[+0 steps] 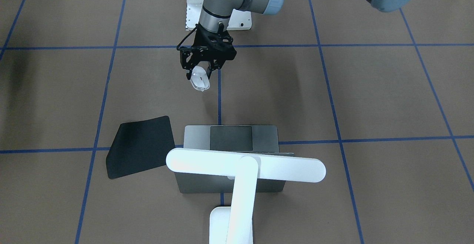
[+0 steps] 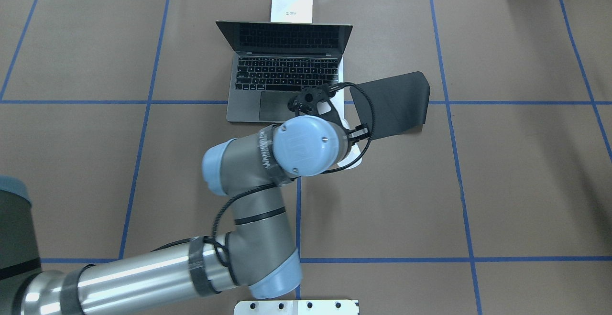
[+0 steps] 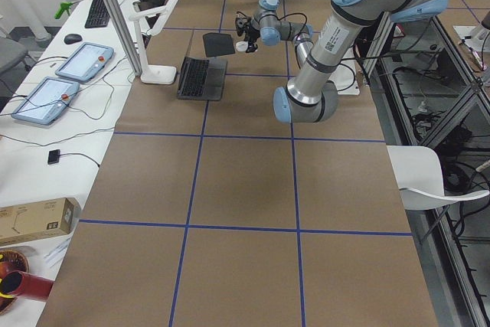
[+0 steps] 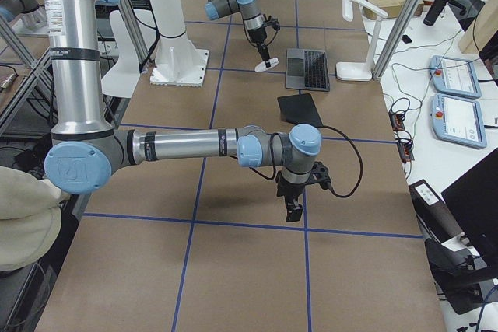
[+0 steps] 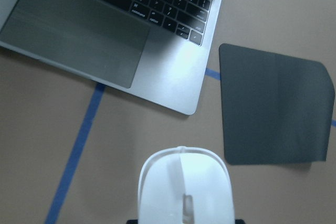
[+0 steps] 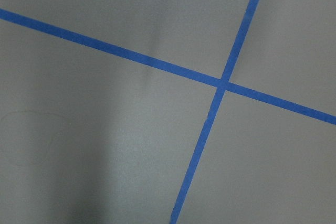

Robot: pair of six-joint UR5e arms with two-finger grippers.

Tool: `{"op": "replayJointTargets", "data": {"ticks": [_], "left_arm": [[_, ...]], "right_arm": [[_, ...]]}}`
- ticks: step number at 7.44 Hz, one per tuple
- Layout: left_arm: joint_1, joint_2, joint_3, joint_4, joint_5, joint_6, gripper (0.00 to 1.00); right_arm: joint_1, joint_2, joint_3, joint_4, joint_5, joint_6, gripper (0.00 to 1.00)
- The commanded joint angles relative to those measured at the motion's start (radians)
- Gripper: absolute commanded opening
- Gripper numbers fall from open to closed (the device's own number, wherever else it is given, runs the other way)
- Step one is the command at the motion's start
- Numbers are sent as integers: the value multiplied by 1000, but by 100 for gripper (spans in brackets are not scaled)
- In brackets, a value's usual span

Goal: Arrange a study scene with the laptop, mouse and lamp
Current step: 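Carry the white mouse with the left gripper onto the black mouse pad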

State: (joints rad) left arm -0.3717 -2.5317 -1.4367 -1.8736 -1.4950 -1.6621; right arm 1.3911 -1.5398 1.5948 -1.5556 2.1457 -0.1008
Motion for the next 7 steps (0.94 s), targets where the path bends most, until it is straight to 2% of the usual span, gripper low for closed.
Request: {"op": "replayJointTargets", "data": {"ticks": [1,5,7], "left_arm": [[23,-123,210,-94,120,-40,0],[57,-212,416,-188,327,-48,0],[73,-278,508,-191,390,-48,0]], "right_arm": [[-1,-6,-4,54,-7,29,100],[-1,-8,-1,57,-10,27,100],[-1,-8,1,57,-10,29,100]]}}
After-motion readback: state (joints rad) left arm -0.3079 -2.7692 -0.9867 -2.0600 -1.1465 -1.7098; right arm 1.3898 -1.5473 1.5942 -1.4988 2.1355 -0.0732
